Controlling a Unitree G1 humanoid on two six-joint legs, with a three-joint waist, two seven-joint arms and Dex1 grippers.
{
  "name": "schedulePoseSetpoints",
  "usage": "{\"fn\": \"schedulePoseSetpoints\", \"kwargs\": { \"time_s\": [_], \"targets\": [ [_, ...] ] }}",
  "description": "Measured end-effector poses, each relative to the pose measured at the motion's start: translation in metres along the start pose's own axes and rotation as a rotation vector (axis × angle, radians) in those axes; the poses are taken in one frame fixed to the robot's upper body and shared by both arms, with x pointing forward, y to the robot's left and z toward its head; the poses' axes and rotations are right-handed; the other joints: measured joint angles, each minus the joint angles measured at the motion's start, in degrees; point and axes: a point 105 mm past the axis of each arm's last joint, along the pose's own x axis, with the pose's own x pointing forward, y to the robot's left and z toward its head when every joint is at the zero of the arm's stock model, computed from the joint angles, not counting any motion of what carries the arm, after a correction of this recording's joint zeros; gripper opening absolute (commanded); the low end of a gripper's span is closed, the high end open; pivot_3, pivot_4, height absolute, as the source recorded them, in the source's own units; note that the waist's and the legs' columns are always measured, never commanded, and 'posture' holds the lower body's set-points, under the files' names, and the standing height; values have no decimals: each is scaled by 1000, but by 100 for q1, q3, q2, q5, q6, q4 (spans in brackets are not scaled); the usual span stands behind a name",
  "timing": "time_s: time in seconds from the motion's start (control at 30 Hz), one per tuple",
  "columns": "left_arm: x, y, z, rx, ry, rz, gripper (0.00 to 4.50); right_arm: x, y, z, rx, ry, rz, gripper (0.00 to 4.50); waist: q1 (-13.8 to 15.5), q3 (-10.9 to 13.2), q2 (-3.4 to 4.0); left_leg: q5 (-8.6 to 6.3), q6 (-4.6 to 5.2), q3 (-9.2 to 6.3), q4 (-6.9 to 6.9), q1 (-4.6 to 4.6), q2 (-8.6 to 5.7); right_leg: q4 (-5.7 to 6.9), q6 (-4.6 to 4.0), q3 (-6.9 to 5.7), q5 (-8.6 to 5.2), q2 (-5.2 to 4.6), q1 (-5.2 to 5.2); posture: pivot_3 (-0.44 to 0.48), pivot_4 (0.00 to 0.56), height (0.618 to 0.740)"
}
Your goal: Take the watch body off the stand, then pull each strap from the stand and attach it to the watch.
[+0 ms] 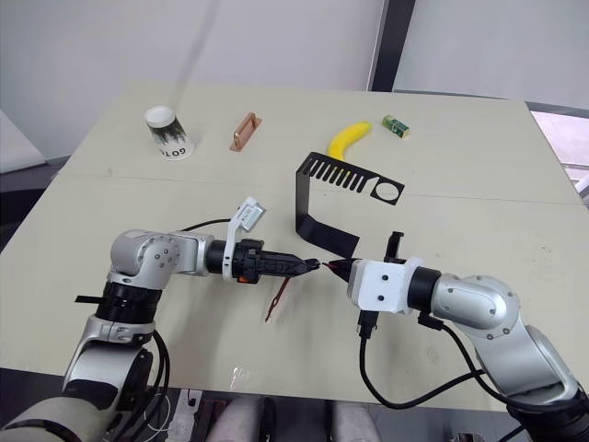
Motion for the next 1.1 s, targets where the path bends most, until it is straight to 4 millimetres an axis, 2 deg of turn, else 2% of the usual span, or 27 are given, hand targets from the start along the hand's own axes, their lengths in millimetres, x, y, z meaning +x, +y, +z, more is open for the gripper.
{"fn": "schedulePoseSetpoints", "kwargs": {
  "time_s": [0.33,0.7,1.1],
  "targets": [
    [-20,10,-6,-44,-15,-35,1593,0,1,3,-26,-15,5,0,0,0,0,0,0,0,0,0,-1,1,0,0,0,0,-2,0,150,740],
    [-21,7,-6,-30,-17,-69,1593,10,13,5,-45,-35,50,0,-19,0,0,0,0,0,1,1,0,3,0,0,0,0,-3,0,150,740],
    [-21,7,-6,-31,-17,-70,1593,14,8,9,-54,-55,23,0,-7,0,0,0,0,0,2,1,-1,6,0,0,0,-1,-4,0,150,740]
  ]
}}
